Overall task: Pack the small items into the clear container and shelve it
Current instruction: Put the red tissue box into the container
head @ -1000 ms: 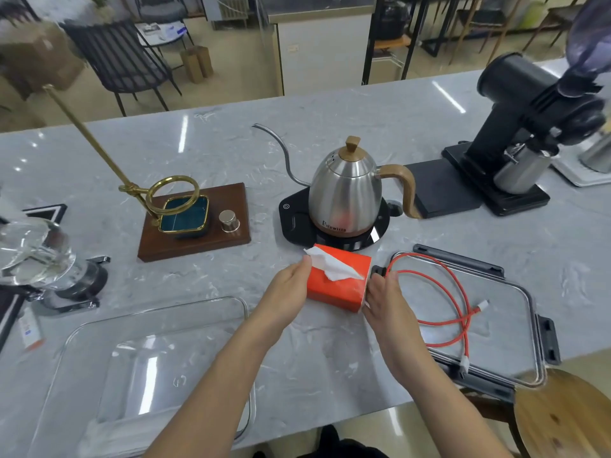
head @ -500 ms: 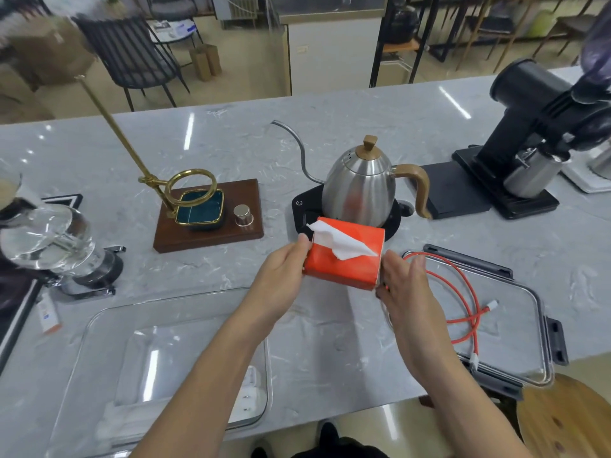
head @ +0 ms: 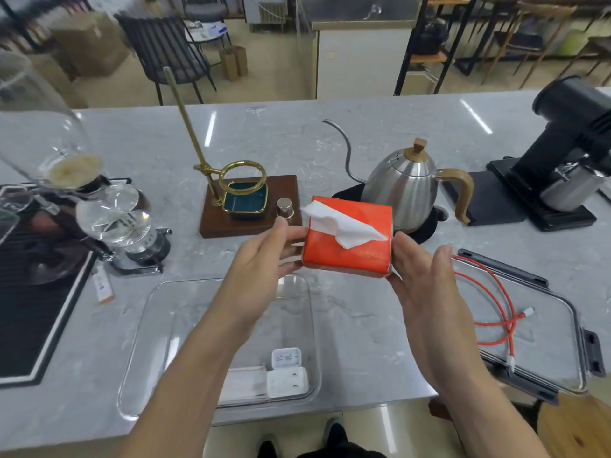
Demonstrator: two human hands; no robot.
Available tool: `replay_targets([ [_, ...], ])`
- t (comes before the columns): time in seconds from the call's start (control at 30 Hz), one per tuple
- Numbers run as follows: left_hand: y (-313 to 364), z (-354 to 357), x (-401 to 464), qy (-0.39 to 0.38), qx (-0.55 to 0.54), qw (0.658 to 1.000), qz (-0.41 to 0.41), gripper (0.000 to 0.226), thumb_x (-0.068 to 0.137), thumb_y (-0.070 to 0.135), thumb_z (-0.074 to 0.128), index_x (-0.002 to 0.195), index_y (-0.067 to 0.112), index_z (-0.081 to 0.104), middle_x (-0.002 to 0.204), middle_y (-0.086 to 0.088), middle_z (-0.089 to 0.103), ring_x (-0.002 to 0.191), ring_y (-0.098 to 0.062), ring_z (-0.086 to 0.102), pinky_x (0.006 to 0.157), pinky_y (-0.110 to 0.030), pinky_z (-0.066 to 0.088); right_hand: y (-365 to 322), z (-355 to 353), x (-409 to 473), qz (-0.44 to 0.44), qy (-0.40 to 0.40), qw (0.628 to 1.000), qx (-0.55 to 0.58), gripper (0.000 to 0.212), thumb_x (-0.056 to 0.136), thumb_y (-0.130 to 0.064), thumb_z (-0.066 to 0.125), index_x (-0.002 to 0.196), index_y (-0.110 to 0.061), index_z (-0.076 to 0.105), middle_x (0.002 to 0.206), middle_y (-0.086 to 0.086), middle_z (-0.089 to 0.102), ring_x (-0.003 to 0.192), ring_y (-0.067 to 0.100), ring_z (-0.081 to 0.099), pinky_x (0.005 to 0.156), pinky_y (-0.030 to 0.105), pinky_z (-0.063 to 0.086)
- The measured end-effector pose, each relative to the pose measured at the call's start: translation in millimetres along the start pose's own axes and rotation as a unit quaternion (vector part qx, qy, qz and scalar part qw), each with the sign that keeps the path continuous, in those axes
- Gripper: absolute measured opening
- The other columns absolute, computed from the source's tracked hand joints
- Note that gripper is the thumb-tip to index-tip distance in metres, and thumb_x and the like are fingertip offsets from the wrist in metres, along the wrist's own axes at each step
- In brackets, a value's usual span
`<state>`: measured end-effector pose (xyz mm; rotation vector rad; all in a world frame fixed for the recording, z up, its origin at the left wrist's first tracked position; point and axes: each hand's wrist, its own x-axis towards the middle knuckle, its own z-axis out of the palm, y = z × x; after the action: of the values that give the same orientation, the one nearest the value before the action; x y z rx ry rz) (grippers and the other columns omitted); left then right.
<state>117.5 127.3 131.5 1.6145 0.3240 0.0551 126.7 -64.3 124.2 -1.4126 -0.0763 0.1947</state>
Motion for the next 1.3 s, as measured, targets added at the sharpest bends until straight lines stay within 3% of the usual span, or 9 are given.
replay_targets([
  [0.1, 2, -23, -10, 0.019, -0.034, 0.999, 0.005, 0.045, 0.106, 0.040, 0.032, 0.103, 0.022, 0.073, 0.101, 0.005, 0.078, 0.099, -0.009, 0.072, 0.092, -0.033, 0.055, -3, 17, -6, -0.004, -0.012, 1.000, 0.008, 0.055, 0.093, -0.055, 0.016, 0.112, -0.035, 0.065, 0.115, -0.022, 0.071, 0.116, -0.005, 0.060, 0.103, 0.027, 0.038],
  [0.23, -3, -51, -23, 0.036, -0.059, 0.998, 0.000, 0.045, 0.105, 0.039, 0.033, 0.105, 0.018, 0.073, 0.104, -0.001, 0.078, 0.101, -0.017, 0.072, 0.092, -0.039, 0.056, 1, 34, -11, 0.031, -0.006, 0.999, 0.022, 0.071, 0.087, -0.063, 0.020, 0.138, -0.024, 0.050, 0.131, -0.012, 0.064, 0.123, -0.002, 0.056, 0.112, 0.032, 0.036],
  [0.33, -11, -71, -31, 0.049, -0.083, 0.995, -0.017, 0.044, 0.105, 0.039, 0.035, 0.109, 0.016, 0.072, 0.107, -0.007, 0.077, 0.104, -0.024, 0.071, 0.092, -0.044, 0.056, 5, 48, -15, 0.047, -0.011, 0.999, 0.023, 0.060, 0.093, -0.059, 0.018, 0.132, -0.029, 0.052, 0.129, -0.012, 0.065, 0.122, -0.002, 0.057, 0.109, 0.030, 0.038],
  [0.53, -27, -101, -45, 0.034, -0.115, 0.992, -0.047, 0.046, 0.103, 0.040, 0.035, 0.110, 0.013, 0.071, 0.104, -0.014, 0.075, 0.095, -0.025, 0.072, 0.084, -0.045, 0.059, 12, 70, -25, 0.075, -0.030, 0.997, 0.009, 0.075, 0.083, -0.066, 0.021, 0.135, -0.023, 0.055, 0.131, -0.009, 0.065, 0.122, 0.002, 0.058, 0.111, 0.033, 0.036],
  [0.7, -40, -115, -49, 0.031, -0.118, 0.990, -0.071, 0.044, 0.103, 0.040, 0.038, 0.105, 0.012, 0.072, 0.100, -0.012, 0.074, 0.089, -0.023, 0.072, 0.082, -0.043, 0.060, 19, 84, -28, 0.107, -0.010, 0.994, -0.003, 0.066, 0.075, -0.066, 0.025, 0.116, -0.029, 0.060, 0.121, -0.007, 0.069, 0.116, 0.002, 0.061, 0.111, 0.034, 0.038],
  [0.9, -52, -123, -49, 0.011, -0.095, 0.990, -0.105, 0.042, 0.104, 0.040, 0.040, 0.107, 0.013, 0.072, 0.100, -0.011, 0.072, 0.089, -0.021, 0.071, 0.080, -0.039, 0.062, 29, 96, -35, 0.120, -0.016, 0.991, -0.062, 0.059, 0.075, -0.067, 0.023, 0.107, -0.034, 0.059, 0.097, -0.021, 0.074, 0.104, -0.008, 0.064, 0.103, 0.027, 0.042],
  [1.0, -58, -124, -47, 0.001, -0.087, 0.989, -0.120, 0.041, 0.104, 0.038, 0.040, 0.104, 0.013, 0.072, 0.097, -0.011, 0.071, 0.085, -0.020, 0.071, 0.075, -0.034, 0.062, 32, 101, -36, 0.130, -0.021, 0.988, -0.084, 0.051, 0.085, -0.062, 0.017, 0.094, -0.036, 0.060, 0.081, -0.035, 0.071, 0.086, -0.019, 0.064, 0.092, 0.021, 0.041],
  [1.1, -65, -124, -46, 0.001, -0.097, 0.984, -0.148, 0.040, 0.104, 0.036, 0.042, 0.104, 0.010, 0.072, 0.094, -0.010, 0.069, 0.081, -0.020, 0.071, 0.076, -0.039, 0.062, 37, 103, -36, 0.148, -0.031, 0.982, -0.114, 0.058, 0.091, -0.061, 0.015, 0.083, -0.038, 0.068, 0.079, -0.037, 0.070, 0.083, -0.021, 0.063, 0.098, 0.022, 0.036],
  [1.3, -79, -119, -38, -0.021, -0.081, 0.978, -0.192, 0.042, 0.104, 0.039, 0.043, 0.112, 0.009, 0.071, 0.119, -0.023, 0.066, 0.100, -0.031, 0.069, 0.087, -0.043, 0.061, 45, 107, -32, 0.177, -0.053, 0.967, -0.176, 0.050, 0.075, -0.075, 0.020, 0.072, -0.064, 0.068, 0.079, -0.042, 0.066, 0.087, -0.021, 0.060, 0.104, 0.026, 0.033],
])
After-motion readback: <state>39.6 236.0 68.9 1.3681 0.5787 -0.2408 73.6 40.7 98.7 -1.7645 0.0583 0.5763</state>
